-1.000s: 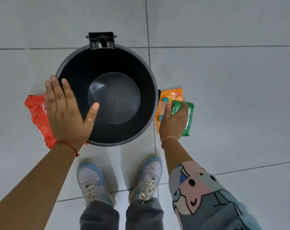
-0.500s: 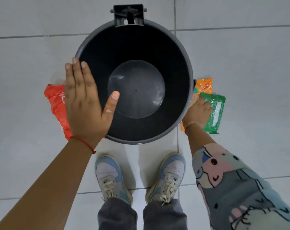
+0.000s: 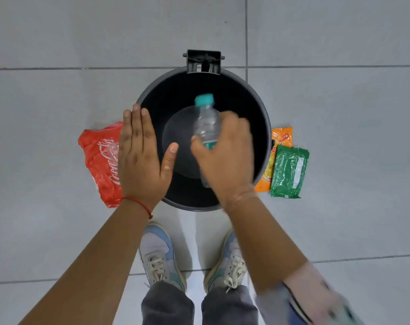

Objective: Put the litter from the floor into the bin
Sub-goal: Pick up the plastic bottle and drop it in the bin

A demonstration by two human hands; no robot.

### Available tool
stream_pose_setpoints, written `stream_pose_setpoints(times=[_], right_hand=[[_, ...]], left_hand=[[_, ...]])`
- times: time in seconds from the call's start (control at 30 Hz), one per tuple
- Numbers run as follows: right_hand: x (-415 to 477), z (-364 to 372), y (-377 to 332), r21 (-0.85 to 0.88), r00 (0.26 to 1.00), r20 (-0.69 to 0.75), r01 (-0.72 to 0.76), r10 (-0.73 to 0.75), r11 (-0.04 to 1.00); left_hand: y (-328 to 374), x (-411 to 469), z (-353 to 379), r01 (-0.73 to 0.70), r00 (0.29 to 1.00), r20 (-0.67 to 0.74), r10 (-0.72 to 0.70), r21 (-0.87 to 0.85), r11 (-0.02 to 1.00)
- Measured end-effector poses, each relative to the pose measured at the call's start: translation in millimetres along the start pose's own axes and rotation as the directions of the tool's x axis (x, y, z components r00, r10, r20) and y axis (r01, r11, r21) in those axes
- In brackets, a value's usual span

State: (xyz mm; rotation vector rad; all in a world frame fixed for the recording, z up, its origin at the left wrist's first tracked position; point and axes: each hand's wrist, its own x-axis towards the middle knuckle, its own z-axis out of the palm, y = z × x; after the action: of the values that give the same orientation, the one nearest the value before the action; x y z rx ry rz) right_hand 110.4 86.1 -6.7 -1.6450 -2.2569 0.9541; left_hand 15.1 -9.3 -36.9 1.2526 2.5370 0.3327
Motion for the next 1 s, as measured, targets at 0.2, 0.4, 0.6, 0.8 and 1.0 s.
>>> stream_pose_setpoints(times=[0.2, 0.4, 0.6, 0.8, 1.0], right_hand=[[41, 85, 38, -0.388, 0.814, 0.460, -0.175, 0.354, 0.905], [33, 71, 36, -0.334, 0.901, 0.404, -0.014, 0.157, 0.942], [18, -9, 45, 0.198, 0.773, -0.626, 0.284, -0.102, 0.938], [25, -1, 149, 0.174, 0.755, -0.484, -0.412, 0.443, 0.894], [7, 36, 214, -0.386, 0.739, 0.199, -0.544, 0.643, 0.745]], left_hand=[[1, 2, -1, 0.011, 1.000, -0.004, -0.011, 0.024, 1.000], [5, 15, 0, 0.001, 1.000, -0.007, 0.000, 0.076, 0.997], [7, 15, 4, -0.003, 1.000, 0.004, 0.003, 0.077, 0.997], [13, 12, 10, -0.003, 0.999, -0.041, 0.007, 0.090, 0.996], [12, 11, 12, -0.007, 0.997, -0.075, 0.015, 0.109, 0.994]])
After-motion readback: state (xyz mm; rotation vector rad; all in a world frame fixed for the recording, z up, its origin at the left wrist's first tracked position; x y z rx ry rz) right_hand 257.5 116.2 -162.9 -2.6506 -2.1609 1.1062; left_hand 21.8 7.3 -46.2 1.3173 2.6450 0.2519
